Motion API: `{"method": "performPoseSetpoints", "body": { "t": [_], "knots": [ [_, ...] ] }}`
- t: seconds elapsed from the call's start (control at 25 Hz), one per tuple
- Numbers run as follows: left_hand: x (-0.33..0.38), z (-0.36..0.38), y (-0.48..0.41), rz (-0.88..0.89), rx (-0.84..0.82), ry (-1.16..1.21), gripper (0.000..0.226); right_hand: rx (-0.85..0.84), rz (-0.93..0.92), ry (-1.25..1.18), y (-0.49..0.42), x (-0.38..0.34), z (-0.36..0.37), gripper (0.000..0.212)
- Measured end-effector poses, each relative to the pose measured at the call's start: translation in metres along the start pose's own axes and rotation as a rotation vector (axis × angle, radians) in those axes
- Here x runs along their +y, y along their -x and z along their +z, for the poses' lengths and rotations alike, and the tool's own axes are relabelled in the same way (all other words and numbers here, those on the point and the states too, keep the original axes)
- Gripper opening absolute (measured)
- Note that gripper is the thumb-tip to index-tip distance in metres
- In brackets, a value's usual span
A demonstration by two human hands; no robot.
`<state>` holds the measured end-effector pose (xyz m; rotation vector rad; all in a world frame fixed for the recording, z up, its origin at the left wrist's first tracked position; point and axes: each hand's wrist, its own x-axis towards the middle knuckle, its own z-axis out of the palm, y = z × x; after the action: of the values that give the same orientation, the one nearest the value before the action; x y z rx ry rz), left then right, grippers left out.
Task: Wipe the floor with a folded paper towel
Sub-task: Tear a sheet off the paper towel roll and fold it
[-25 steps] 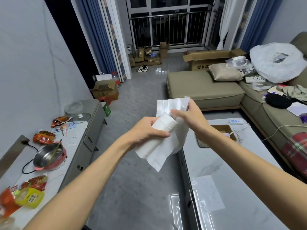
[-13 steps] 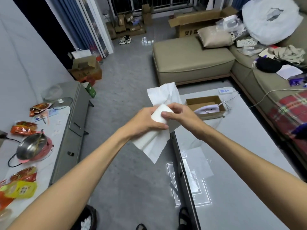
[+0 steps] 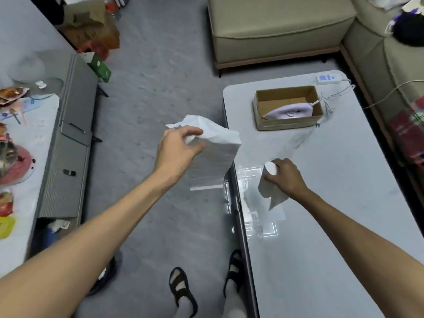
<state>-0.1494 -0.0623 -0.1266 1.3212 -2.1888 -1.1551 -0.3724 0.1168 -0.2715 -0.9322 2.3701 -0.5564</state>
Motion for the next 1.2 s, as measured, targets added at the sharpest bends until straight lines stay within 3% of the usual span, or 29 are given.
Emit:
{"method": "performPoseSetpoints", "body": {
  "t": [0.24, 0.4, 0.52, 0.6, 0.68, 0.84, 0.96, 1.08, 1.2],
  "knots": [
    [-0.061, 0.068, -0.026, 0.002, 0.053, -0.018, 0.033, -0.006, 0.055, 0.061, -0.066, 0.099, 0.092, 0.047],
    [-0.09, 0.095, -0.034, -0.035, 0.04, -0.038, 0.036, -0.072, 0.036, 0.129, -0.077, 0.121, 0.142, 0.046],
    [-0.096, 0.097, -0.037, -0.042, 0.037, -0.04, 0.037, -0.16, 0.059, 0.159, -0.076, 0.118, 0.148, 0.06],
    [-0.092, 0.091, -0.039, -0.036, 0.036, -0.025, 0.039, -0.175, -0.01, 0.075, -0.076, 0.095, 0.137, 0.062],
    [-0.083, 0.082, -0.038, -0.046, 0.028, 0.025, 0.04, -0.217, -0.033, -0.281, -0.07, 0.053, 0.115, 0.047],
    [-0.045, 0.038, -0.038, -0.063, 0.022, 0.158, 0.041, -0.457, -0.177, -0.758, -0.043, -0.049, 0.057, 0.048],
    [-0.016, -0.016, -0.024, -0.04, 0.062, 0.301, 0.044, -0.481, -0.202, -0.816, -0.007, -0.114, 0.012, 0.025],
    [0.005, -0.069, -0.007, -0.182, 0.134, 0.471, 0.062, -0.42, -0.191, -0.804, 0.03, -0.171, -0.028, 0.02],
    [0.019, -0.121, 0.009, -0.352, -0.045, 0.794, 0.066, -0.363, -0.214, -0.854, 0.062, -0.237, -0.07, 0.016]
  ]
}}
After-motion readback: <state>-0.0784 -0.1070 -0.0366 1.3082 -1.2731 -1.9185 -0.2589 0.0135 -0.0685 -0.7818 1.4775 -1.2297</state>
